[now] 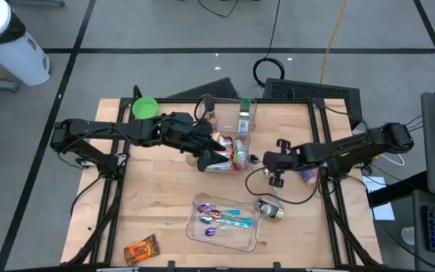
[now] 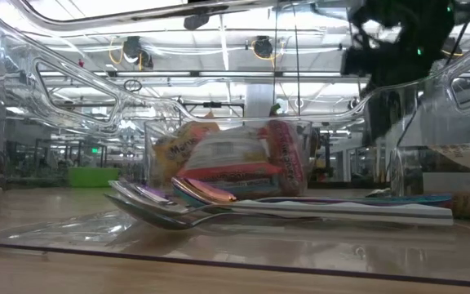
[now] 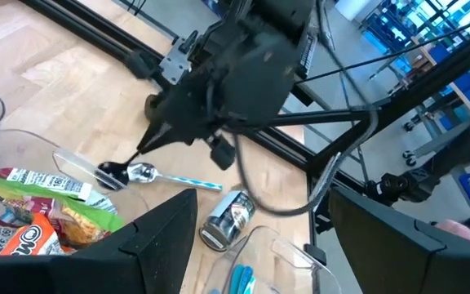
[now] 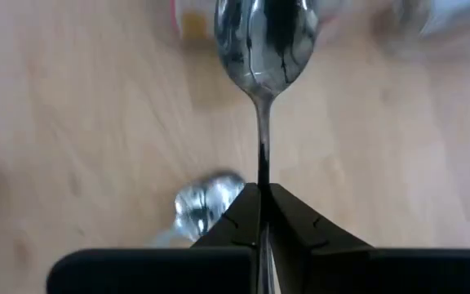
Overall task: Pick & Place Food Item
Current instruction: Put the black spoon into the bottom transparent bin
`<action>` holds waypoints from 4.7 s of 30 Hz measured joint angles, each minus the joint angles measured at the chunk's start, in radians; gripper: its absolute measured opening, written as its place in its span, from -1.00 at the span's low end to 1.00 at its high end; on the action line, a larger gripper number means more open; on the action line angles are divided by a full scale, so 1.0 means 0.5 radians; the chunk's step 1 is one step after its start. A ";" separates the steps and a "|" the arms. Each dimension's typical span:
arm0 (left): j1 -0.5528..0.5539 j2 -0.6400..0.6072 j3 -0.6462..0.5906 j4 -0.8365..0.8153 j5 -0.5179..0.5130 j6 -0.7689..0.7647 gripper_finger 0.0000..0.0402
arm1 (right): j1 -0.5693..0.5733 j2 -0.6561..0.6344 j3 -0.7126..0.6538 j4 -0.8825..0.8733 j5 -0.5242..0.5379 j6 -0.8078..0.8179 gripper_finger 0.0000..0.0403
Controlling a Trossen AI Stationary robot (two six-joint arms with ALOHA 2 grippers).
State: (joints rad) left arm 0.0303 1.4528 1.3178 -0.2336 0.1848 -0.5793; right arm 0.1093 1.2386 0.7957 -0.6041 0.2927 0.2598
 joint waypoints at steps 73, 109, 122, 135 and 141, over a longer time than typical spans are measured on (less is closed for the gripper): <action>0.000 0.000 0.000 0.238 0.101 0.002 0.40 | 0.122 0.598 0.088 0.243 -0.585 -0.596 -0.26; 0.006 -0.001 0.000 0.237 0.098 -0.016 0.40 | 0.125 -0.175 -0.007 0.225 -0.471 -0.171 -0.99; 0.060 -0.001 0.000 0.494 -0.055 -0.011 0.40 | 0.108 -0.729 -0.004 1.027 -0.034 0.162 -1.00; -0.020 0.192 0.002 0.956 -0.219 0.002 0.40 | -0.110 -0.485 0.000 2.271 0.044 0.273 -1.00; -0.030 0.301 -0.002 0.998 -0.226 -0.064 0.40 | -0.150 -0.344 -0.005 2.501 -0.071 0.449 -1.00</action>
State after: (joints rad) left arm 0.0154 1.6035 1.3167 0.2654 0.0721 -0.6115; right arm 0.0341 1.0668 0.7934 0.6464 0.2573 0.4844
